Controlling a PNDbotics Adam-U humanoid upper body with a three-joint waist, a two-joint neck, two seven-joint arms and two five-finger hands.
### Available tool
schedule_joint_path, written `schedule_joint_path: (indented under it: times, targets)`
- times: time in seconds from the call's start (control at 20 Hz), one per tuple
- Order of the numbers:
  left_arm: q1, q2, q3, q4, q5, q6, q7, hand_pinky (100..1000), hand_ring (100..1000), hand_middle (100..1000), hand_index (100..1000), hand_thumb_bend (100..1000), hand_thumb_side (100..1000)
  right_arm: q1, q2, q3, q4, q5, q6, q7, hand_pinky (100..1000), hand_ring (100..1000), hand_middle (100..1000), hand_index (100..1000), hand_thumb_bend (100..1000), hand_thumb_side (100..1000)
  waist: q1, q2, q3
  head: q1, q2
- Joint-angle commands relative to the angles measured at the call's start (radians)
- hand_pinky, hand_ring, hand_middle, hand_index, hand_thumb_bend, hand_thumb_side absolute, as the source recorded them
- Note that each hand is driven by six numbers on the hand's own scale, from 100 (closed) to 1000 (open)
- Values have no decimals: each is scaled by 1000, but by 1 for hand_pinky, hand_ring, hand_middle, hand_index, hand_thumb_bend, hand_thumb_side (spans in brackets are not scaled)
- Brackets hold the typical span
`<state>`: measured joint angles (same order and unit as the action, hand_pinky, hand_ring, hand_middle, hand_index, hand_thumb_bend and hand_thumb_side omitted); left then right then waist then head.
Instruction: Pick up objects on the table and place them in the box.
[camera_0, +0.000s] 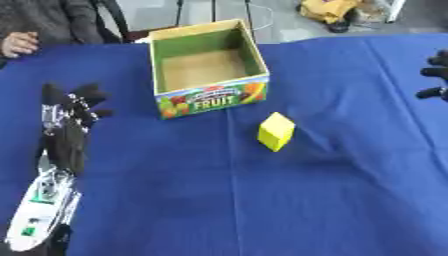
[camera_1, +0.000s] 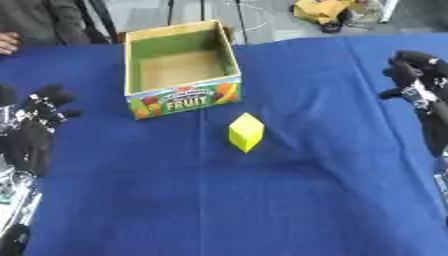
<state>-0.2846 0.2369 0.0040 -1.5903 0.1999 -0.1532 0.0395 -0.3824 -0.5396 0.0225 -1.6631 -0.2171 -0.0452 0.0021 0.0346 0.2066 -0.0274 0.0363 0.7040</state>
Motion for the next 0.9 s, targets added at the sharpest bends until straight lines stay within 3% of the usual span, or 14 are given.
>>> schedule_joint_path:
  times: [0.05,0.5,0.9]
  targets:
    - [-7,19,-2,-12,0,0,-5,713,818,630,786,820,1000,-59,-69,41,14,63,5,71,555,777,745,802,717,501,-2,-19,4,-8,9]
    - [-5,19,-10,-10,3,3,-14,713,818,629,786,817,1000,-245,-54,159,150,245,7,280,563,781,766,839,798,431,1,-25,26,-28,16]
    - [-7,17,-15,-9,4,4,-19,713,817,629,787,817,1000,-341,15,224,281,523,-39,383,582,793,786,857,778,429,1,-26,37,-39,16]
